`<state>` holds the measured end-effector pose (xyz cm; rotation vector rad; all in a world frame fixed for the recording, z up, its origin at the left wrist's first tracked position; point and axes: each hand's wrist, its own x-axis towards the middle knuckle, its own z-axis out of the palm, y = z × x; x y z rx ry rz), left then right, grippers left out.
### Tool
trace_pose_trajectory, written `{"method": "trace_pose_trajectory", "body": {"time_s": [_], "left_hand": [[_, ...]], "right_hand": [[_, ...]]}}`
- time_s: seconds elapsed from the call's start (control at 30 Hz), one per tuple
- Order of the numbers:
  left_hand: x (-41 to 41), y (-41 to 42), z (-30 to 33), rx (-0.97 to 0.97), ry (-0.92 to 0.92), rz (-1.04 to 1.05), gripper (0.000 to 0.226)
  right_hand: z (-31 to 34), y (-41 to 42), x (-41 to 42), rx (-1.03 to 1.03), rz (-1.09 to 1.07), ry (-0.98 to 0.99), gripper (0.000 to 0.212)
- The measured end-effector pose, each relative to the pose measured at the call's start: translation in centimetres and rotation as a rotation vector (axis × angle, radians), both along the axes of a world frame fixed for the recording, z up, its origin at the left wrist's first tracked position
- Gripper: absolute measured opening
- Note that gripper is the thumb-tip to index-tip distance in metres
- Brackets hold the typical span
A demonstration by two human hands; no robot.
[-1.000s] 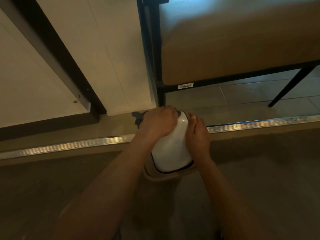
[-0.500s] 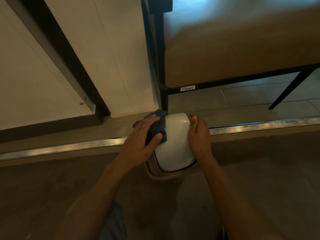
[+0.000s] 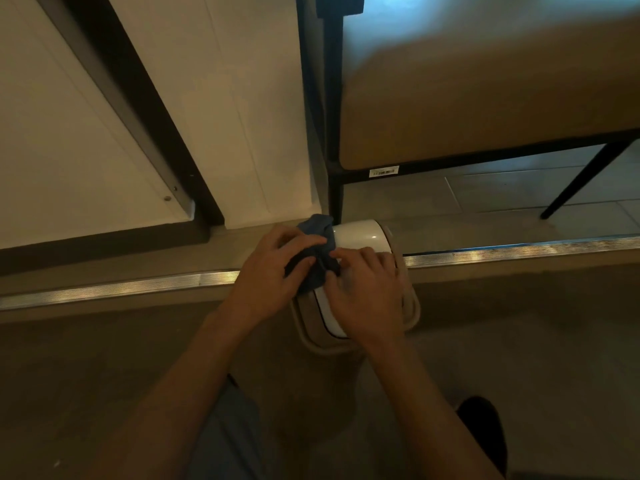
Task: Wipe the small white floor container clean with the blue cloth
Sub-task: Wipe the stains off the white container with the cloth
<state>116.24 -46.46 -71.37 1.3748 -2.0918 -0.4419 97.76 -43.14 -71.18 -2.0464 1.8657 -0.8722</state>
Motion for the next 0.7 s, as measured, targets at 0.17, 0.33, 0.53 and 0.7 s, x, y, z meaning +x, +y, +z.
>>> {"method": "trace_pose_trajectory", "body": {"time_s": [0.17, 0.33, 0.53, 0.7], "left_hand": [[0.2, -0.7, 0.8, -0.006, 0.052, 0.038, 0.023], [0.2, -1.0, 1.3, 0.008, 0.119, 0.079, 0.017], [0.6, -0.9, 1.2, -0.160, 0.001, 0.127, 0.031], [1.1, -1.3, 2.6, -0.201, 0.024, 0.139, 0.030]], "right_hand": [[0.4, -0.6, 1.1, 0.059, 0.099, 0.040, 0.052], [1.6, -2.1, 1.3, 0.046, 0.125, -0.176, 0.028], [4.5, -3.7, 1.2, 0.107, 0.092, -0.408, 0.016], [7.5, -5.2, 2.0, 0.064, 0.166, -0.472, 0.011]]}}
